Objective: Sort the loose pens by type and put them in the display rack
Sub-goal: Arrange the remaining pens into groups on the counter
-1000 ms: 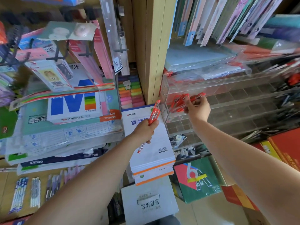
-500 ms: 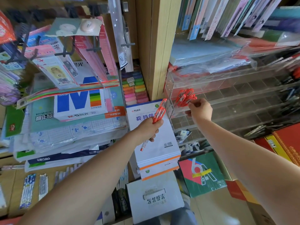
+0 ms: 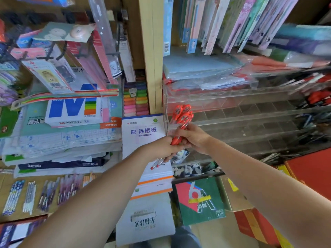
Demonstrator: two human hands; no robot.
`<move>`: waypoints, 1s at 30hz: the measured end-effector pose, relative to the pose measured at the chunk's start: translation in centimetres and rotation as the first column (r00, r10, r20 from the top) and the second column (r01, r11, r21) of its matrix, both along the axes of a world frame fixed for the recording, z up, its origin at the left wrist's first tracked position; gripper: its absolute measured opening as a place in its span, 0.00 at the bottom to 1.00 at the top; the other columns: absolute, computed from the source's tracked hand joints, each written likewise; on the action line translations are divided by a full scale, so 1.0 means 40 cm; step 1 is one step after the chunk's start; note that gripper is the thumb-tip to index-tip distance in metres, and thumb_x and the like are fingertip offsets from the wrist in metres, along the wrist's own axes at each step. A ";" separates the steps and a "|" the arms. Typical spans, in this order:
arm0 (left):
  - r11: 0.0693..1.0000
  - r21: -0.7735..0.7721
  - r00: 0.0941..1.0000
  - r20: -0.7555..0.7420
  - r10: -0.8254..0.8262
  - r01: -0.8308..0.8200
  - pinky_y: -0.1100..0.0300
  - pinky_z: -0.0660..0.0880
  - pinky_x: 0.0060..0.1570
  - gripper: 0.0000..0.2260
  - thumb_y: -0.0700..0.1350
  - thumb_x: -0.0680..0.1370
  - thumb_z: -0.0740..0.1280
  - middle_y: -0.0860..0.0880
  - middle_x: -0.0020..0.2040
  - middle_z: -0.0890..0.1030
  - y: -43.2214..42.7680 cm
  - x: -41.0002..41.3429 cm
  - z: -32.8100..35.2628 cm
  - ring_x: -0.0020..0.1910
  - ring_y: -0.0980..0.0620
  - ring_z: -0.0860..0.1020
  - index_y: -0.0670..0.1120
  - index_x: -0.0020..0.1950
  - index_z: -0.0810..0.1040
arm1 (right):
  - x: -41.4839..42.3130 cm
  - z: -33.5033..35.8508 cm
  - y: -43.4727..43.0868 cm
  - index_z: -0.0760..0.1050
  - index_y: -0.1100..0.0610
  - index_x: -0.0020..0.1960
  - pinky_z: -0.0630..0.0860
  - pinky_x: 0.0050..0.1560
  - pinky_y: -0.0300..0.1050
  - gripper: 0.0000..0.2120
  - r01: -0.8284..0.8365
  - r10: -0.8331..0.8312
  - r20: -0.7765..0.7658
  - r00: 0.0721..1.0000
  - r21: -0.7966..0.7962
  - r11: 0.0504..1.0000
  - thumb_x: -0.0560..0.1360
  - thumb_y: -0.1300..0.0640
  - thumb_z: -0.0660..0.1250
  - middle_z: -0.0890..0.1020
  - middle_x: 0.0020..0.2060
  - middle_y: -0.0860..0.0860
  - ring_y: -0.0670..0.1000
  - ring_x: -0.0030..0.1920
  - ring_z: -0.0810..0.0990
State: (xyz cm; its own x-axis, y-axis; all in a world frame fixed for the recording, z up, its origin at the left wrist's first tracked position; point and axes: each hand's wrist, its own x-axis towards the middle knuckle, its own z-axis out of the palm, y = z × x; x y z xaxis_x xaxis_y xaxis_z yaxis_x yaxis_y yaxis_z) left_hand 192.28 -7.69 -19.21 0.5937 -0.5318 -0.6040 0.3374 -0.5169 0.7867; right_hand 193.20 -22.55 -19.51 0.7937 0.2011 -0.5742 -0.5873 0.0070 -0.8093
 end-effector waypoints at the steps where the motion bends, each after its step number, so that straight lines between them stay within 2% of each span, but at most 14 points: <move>1: 1.000 0.001 1.000 0.018 -0.002 0.002 0.63 0.65 0.26 0.09 0.47 0.81 0.64 0.47 0.32 0.66 -0.020 0.004 0.004 0.26 0.52 0.64 0.42 0.47 0.71 | 0.004 0.002 -0.019 0.73 0.61 0.46 0.74 0.30 0.39 0.05 0.027 -0.027 -0.003 1.000 -0.024 0.999 0.74 0.66 0.68 0.78 0.29 0.53 0.48 0.26 0.75; 3: 1.000 0.007 0.998 0.054 0.013 -0.014 0.63 0.65 0.25 0.05 0.42 0.81 0.62 0.46 0.33 0.68 -0.057 0.014 0.015 0.26 0.53 0.65 0.40 0.49 0.71 | 0.009 0.005 -0.055 0.71 0.59 0.43 0.69 0.25 0.37 0.06 0.100 -0.099 0.024 0.995 -0.041 0.994 0.75 0.67 0.66 0.75 0.25 0.51 0.45 0.23 0.70; 6: 0.999 0.037 0.993 0.119 0.027 -0.032 0.62 0.64 0.25 0.07 0.41 0.81 0.61 0.47 0.32 0.69 -0.107 0.029 0.020 0.26 0.52 0.65 0.43 0.43 0.70 | 0.015 0.000 -0.104 0.69 0.59 0.41 0.63 0.22 0.35 0.08 0.179 -0.176 0.056 0.983 -0.039 0.983 0.76 0.65 0.66 0.72 0.27 0.53 0.46 0.24 0.67; 9: 0.995 0.102 0.990 0.140 0.006 -0.021 0.62 0.63 0.25 0.07 0.44 0.82 0.61 0.48 0.31 0.67 -0.147 0.035 0.019 0.26 0.53 0.64 0.40 0.49 0.72 | 0.025 -0.006 -0.136 0.67 0.60 0.43 0.63 0.21 0.36 0.09 0.159 -0.159 0.014 0.987 -0.004 0.987 0.76 0.64 0.67 0.72 0.29 0.56 0.47 0.23 0.67; 12: 0.992 0.120 0.992 0.123 0.022 -0.037 0.61 0.67 0.27 0.10 0.44 0.80 0.63 0.47 0.32 0.69 -0.158 0.040 0.005 0.28 0.52 0.67 0.37 0.54 0.72 | 0.032 0.000 -0.165 0.69 0.61 0.43 0.65 0.21 0.35 0.07 0.129 -0.128 0.017 0.992 -0.119 0.984 0.76 0.63 0.67 0.76 0.31 0.57 0.46 0.22 0.69; 14: 0.985 0.148 0.988 0.142 0.063 -0.084 0.57 0.75 0.37 0.12 0.46 0.78 0.68 0.47 0.40 0.76 -0.149 0.053 -0.008 0.36 0.51 0.75 0.40 0.56 0.72 | 0.050 0.007 -0.190 0.71 0.61 0.44 0.67 0.21 0.35 0.05 0.189 -0.176 0.078 0.981 -0.221 0.957 0.76 0.63 0.67 0.78 0.32 0.56 0.46 0.24 0.71; 16: 0.955 0.260 0.960 0.270 0.069 -0.142 0.56 0.75 0.53 0.18 0.47 0.75 0.71 0.48 0.52 0.76 -0.131 0.071 -0.019 0.50 0.50 0.77 0.43 0.60 0.72 | 0.078 0.015 -0.220 0.72 0.60 0.44 0.69 0.24 0.35 0.04 0.321 -0.283 0.181 0.942 -0.236 0.917 0.76 0.63 0.67 0.79 0.33 0.55 0.48 0.27 0.72; 18: 0.895 0.357 0.888 0.452 0.085 -0.268 0.57 0.72 0.54 0.18 0.48 0.75 0.71 0.45 0.56 0.74 -0.117 0.084 -0.016 0.54 0.47 0.75 0.41 0.60 0.73 | 0.105 0.025 -0.250 0.71 0.57 0.42 0.71 0.27 0.36 0.06 0.459 -0.401 0.267 0.877 -0.214 0.862 0.76 0.62 0.67 0.78 0.33 0.53 0.48 0.29 0.72; 20: 0.851 0.400 0.833 0.547 0.075 -0.339 0.54 0.71 0.58 0.21 0.49 0.75 0.70 0.41 0.60 0.71 -0.112 0.094 -0.013 0.60 0.43 0.72 0.42 0.63 0.72 | 0.124 0.029 -0.274 0.70 0.54 0.41 0.73 0.33 0.41 0.08 0.544 -0.453 0.338 0.825 -0.255 0.800 0.76 0.59 0.68 0.77 0.34 0.51 0.48 0.32 0.74; 24: 0.838 0.428 0.784 0.621 -0.002 -0.338 0.50 0.68 0.63 0.25 0.47 0.75 0.69 0.41 0.65 0.66 -0.142 0.109 -0.029 0.65 0.42 0.67 0.43 0.70 0.66 | 0.143 0.004 -0.295 0.69 0.51 0.40 0.77 0.51 0.53 0.09 0.629 -0.492 0.412 0.767 -0.332 0.704 0.75 0.56 0.68 0.80 0.40 0.53 0.52 0.40 0.78; 28: 0.837 0.428 0.790 0.613 0.010 -0.342 0.51 0.67 0.65 0.31 0.49 0.76 0.69 0.41 0.68 0.64 -0.166 0.116 -0.056 0.67 0.42 0.65 0.41 0.73 0.59 | 0.148 -0.027 -0.280 0.70 0.52 0.42 0.78 0.54 0.57 0.08 0.566 -0.413 0.404 0.816 -0.417 0.711 0.75 0.54 0.69 0.82 0.44 0.55 0.56 0.46 0.82; 30: 0.846 0.410 0.794 0.608 0.025 -0.340 0.51 0.66 0.66 0.32 0.49 0.76 0.69 0.41 0.70 0.63 -0.169 0.116 -0.070 0.68 0.42 0.64 0.41 0.73 0.57 | 0.150 -0.048 -0.265 0.71 0.54 0.42 0.78 0.53 0.55 0.08 0.527 -0.364 0.398 0.842 -0.460 0.715 0.76 0.53 0.69 0.82 0.45 0.56 0.56 0.46 0.81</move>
State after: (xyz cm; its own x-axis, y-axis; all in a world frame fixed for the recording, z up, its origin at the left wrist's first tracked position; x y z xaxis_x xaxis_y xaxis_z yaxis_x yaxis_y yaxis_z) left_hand 196.94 -14.46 -22.03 0.9566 -0.1137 -0.2682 0.0472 -0.8480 0.5280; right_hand 199.21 -33.16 -21.44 0.8413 -0.4881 -0.2323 -0.3961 -0.2643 -0.8793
